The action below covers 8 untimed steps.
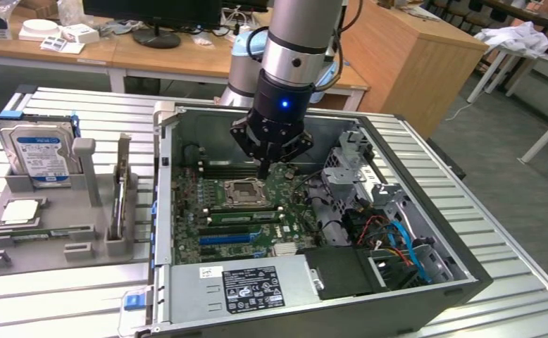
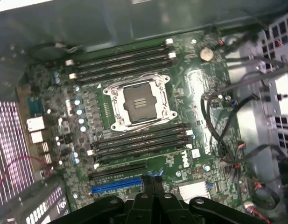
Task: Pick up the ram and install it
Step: 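Press down the ram until it locks into place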
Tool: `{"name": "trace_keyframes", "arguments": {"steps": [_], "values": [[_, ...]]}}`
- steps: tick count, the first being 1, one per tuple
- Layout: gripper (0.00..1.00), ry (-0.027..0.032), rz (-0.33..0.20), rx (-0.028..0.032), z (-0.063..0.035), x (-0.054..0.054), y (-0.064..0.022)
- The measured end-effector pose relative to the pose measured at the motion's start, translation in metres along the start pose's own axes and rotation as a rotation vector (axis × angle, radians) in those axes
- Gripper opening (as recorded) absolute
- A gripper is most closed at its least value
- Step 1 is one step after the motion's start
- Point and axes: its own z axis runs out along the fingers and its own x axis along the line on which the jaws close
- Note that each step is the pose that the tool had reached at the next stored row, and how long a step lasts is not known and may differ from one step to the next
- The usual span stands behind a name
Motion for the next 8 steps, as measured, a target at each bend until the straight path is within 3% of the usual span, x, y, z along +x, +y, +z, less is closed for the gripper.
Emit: {"name": "trace_keyframes", "arguments": {"steps": [8], "values": [[0.11, -0.0021, -0.145, 0.0010, 0.0000, 0.0000, 0.0000]]}}
